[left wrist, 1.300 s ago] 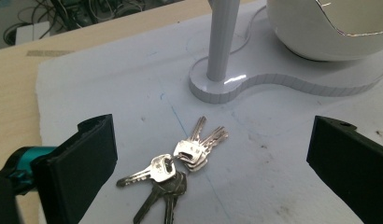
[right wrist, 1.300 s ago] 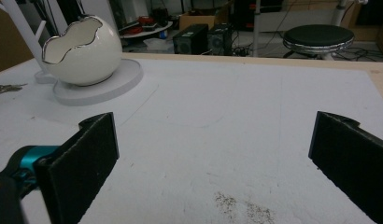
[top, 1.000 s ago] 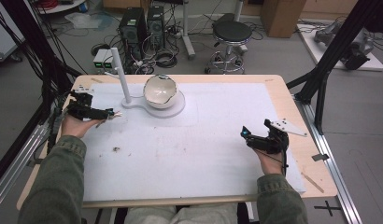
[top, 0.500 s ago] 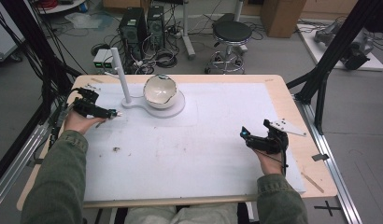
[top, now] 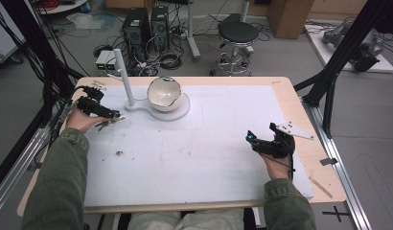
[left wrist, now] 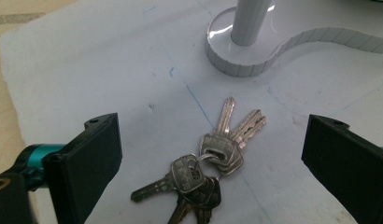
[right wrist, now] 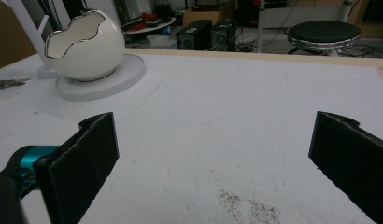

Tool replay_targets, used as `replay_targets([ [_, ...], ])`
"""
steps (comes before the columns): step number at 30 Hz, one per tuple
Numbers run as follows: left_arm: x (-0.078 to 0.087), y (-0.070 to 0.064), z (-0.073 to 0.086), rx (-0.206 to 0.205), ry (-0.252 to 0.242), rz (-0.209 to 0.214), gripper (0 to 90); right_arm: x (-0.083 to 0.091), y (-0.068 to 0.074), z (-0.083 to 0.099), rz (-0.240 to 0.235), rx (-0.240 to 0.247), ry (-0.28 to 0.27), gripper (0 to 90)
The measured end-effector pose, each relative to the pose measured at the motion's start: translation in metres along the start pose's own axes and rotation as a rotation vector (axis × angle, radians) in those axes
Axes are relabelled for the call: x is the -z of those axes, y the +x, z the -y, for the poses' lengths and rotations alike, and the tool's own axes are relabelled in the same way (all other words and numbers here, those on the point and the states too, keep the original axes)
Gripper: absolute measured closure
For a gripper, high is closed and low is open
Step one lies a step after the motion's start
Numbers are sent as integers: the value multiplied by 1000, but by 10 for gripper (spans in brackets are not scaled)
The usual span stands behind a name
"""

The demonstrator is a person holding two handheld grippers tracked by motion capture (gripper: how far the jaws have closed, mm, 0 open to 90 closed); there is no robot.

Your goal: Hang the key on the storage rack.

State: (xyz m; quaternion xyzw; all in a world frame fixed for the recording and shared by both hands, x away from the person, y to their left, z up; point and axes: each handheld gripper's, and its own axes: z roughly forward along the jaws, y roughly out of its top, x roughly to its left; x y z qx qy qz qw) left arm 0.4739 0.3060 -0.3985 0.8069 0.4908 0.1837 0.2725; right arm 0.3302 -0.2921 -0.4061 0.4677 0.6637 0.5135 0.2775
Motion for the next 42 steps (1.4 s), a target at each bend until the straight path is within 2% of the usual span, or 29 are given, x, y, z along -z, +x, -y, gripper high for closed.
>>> replay_targets([
  [4, -8, -1, -8, -23, 56, 12, 55, 0, 0, 0, -3, 0, 0, 6],
  [8, -10, -1, -12, -27, 63, 6, 80, 0, 0, 1, -12, -5, 3, 6],
  [10, -13, -1, -14, -34, 81, 15, 88, 0, 1, 1, -14, 1, 4, 6],
  [14, -18, -4, -14, -51, 97, 34, 135, 1, 1, 2, -13, -2, 1, 5],
  [15, -24, -4, -12, -53, 136, 58, 144, 1, 0, 2, -13, -7, 3, 6],
  [19, -30, -3, -8, -60, 173, 54, 154, 2, 1, 2, -16, -2, 1, 6],
  [23, -31, -2, -8, -81, 156, 50, 190, 2, 0, 2, -14, -2, -1, 5],
  [27, -33, -3, -9, -96, 146, 81, 262, 1, 0, 3, -14, -3, 5, 6],
  [34, -34, -3, -8, -104, 136, 94, 387, 1, 0, 3, -7, -4, 9, 6],
  [37, -34, -3, -8, -124, 139, 62, 455, 0, 0, 4, -4, 1, 16, 6],
  [38, -34, -2, -7, -120, 145, 57, 484, 0, 0, 4, -7, 0, 18, 6],
  [40, -34, 1, -6, -89, 150, 88, 589, 0, 0, 4, -9, 3, 17, 6],
  [42, -34, 3, -5, -64, 150, 118, 617, -1, 0, 4, -9, 1, 19, 6],
])
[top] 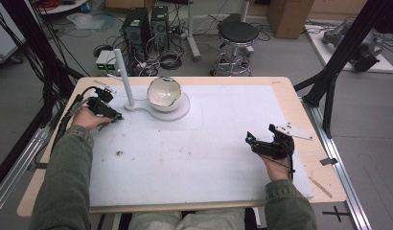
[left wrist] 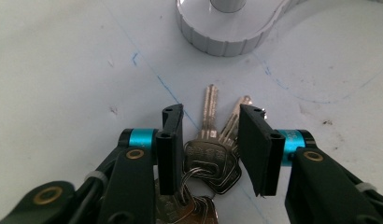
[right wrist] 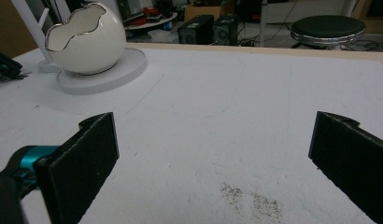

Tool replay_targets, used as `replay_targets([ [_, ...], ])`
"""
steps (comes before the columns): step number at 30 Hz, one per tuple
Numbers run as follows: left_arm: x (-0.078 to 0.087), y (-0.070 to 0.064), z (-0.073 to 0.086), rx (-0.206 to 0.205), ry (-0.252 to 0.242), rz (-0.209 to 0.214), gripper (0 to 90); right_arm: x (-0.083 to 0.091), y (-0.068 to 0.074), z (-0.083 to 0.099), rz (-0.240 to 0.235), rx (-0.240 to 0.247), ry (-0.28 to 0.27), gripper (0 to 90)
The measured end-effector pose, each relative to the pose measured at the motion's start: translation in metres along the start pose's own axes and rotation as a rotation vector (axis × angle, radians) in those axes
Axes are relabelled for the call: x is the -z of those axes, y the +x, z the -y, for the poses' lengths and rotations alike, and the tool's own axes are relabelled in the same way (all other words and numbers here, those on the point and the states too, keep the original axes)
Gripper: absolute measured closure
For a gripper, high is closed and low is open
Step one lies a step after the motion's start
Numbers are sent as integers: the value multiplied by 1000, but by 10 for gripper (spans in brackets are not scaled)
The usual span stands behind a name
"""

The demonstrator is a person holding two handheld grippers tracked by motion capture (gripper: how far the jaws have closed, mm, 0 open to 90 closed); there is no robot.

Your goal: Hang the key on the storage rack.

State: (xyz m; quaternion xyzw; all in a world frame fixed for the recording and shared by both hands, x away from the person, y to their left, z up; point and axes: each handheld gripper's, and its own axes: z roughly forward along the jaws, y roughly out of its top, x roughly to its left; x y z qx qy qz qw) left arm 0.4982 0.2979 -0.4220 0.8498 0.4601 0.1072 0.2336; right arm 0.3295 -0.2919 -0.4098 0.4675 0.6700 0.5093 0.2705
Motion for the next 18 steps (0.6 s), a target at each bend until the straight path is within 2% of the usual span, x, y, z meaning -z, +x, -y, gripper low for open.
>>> replay_targets([
  [1, 0, 1, 1, 9, -2, 20, 661, 0, 0, 0, 2, -1, 0, 6],
  [3, 0, 1, 1, -3, -7, 49, 713, 0, -1, 0, 5, -1, -4, 6],
  [4, 0, 1, 1, -3, -7, 49, 769, 0, -1, 0, 6, -3, -4, 6],
  [5, 0, -1, 1, -9, -12, 56, 788, 0, -1, 0, 5, -2, -4, 6],
  [7, 0, -4, 2, -36, -22, 37, 792, 0, -1, 0, 7, -1, -2, 6],
  [18, 1, -10, 5, -90, -47, 4, 795, 0, -2, 0, 3, -3, -3, 6],
])
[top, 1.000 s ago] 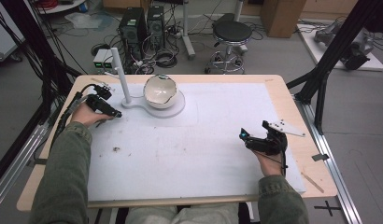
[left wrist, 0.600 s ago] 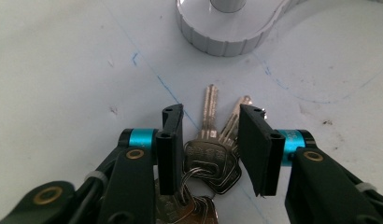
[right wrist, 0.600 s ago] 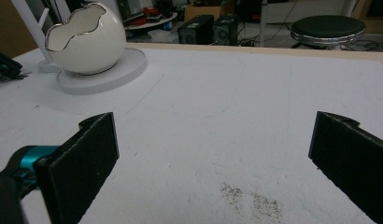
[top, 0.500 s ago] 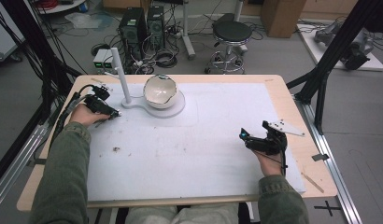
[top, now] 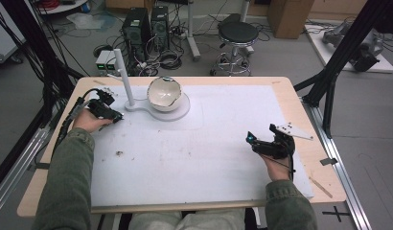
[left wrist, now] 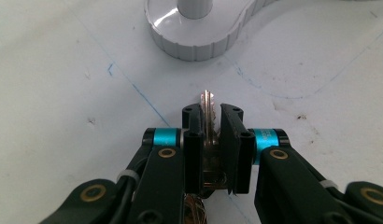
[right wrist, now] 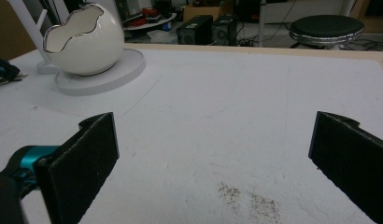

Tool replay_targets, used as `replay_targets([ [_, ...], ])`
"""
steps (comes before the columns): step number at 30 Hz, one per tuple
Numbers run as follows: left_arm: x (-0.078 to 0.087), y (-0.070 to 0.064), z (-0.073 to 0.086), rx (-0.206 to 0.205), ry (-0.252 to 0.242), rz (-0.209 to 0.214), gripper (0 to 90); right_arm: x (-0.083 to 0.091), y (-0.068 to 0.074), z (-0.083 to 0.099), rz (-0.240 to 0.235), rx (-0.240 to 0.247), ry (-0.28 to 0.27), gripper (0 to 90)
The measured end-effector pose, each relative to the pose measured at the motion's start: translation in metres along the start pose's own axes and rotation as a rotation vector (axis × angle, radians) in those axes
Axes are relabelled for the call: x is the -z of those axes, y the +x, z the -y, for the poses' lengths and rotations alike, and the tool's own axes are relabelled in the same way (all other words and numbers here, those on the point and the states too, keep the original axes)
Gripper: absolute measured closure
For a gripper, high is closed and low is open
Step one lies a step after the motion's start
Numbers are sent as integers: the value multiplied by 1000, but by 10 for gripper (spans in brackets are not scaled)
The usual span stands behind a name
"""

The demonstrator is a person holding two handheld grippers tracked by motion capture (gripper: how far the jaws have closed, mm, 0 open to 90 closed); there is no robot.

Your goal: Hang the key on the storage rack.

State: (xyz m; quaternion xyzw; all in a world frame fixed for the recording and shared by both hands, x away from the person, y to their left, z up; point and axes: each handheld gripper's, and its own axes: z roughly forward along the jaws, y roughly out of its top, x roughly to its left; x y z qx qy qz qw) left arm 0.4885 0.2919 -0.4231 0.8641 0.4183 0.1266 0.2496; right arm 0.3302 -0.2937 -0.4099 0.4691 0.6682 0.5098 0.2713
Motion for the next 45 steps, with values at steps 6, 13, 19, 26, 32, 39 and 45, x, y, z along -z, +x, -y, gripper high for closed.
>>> replay_targets([
  [6, 16, -5, 3, -16, -70, -5, 795, 0, 1, 0, -4, -2, 4, 6],
  [13, 42, -4, 7, -4, -161, 2, 804, -1, 1, 0, -9, 2, 1, 6],
  [19, 57, -3, 6, 0, -232, -1, 805, -1, 0, 0, -11, 3, 0, 6],
  [26, 72, -1, 8, 26, -292, 15, 804, 0, 0, 0, -9, -3, -1, 6],
  [32, 94, 3, 10, 52, -356, 25, 804, 0, 0, 0, -10, -4, -4, 6],
  [39, 106, 6, 14, 69, -377, 4, 804, 1, 0, 0, -10, -6, -7, 6],
  [45, 119, 5, 5, 46, -364, 2, 804, 1, -1, 0, -7, -8, -12, 6],
])
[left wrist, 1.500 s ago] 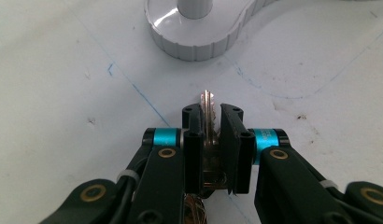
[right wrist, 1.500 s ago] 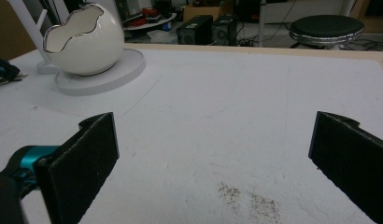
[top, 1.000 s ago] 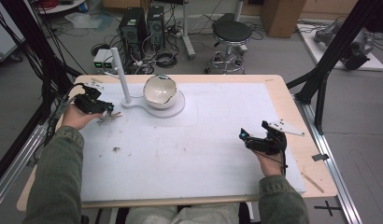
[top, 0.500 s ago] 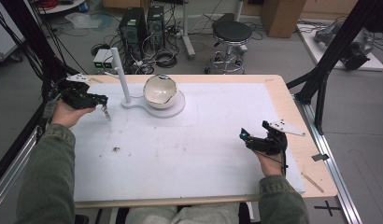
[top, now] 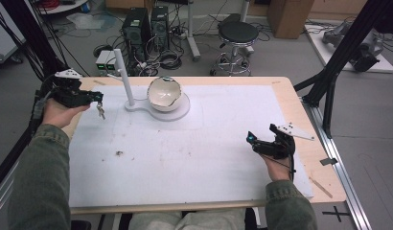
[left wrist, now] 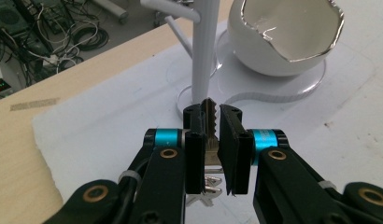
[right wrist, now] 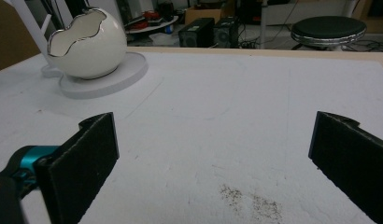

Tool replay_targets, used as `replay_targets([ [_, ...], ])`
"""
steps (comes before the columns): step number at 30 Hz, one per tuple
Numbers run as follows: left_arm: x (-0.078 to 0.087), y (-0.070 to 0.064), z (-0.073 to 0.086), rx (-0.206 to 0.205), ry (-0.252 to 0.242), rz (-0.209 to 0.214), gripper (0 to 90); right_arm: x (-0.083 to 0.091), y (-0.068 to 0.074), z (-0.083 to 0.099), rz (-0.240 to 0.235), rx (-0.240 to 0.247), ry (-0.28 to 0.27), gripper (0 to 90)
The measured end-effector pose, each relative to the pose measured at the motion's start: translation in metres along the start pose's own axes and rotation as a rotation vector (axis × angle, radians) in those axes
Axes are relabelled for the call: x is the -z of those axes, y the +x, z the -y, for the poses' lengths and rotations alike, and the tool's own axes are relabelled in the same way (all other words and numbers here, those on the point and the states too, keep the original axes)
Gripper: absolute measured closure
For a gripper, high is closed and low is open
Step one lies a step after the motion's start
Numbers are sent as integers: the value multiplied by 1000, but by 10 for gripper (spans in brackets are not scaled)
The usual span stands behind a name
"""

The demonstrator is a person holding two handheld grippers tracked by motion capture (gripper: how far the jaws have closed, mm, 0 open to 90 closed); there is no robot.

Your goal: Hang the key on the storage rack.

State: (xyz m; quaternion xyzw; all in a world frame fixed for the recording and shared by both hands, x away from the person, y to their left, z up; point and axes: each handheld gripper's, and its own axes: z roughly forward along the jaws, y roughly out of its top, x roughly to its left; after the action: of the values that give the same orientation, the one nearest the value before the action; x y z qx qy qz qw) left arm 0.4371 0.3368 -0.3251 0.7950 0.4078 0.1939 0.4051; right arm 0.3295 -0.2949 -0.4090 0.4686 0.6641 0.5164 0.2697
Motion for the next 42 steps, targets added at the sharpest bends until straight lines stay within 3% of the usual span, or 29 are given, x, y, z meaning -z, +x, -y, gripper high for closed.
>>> replay_targets([
  [9, 14, -11, -21, -58, -54, 17, 804, -1, 0, 0, -6, 3, 3, 5],
  [14, 19, -17, -28, -65, -112, 31, 804, 0, 1, 0, -5, -1, 4, 6],
  [22, 24, -30, -48, -118, -125, 34, 803, 0, 0, 0, 0, -4, 2, 6],
  [33, 26, -32, -57, -101, -155, 30, 804, 0, -1, 0, -1, -9, -5, 6],
  [42, 29, -36, -68, -99, -208, 38, 804, 2, -5, 0, -2, -65, -14, 6],
])
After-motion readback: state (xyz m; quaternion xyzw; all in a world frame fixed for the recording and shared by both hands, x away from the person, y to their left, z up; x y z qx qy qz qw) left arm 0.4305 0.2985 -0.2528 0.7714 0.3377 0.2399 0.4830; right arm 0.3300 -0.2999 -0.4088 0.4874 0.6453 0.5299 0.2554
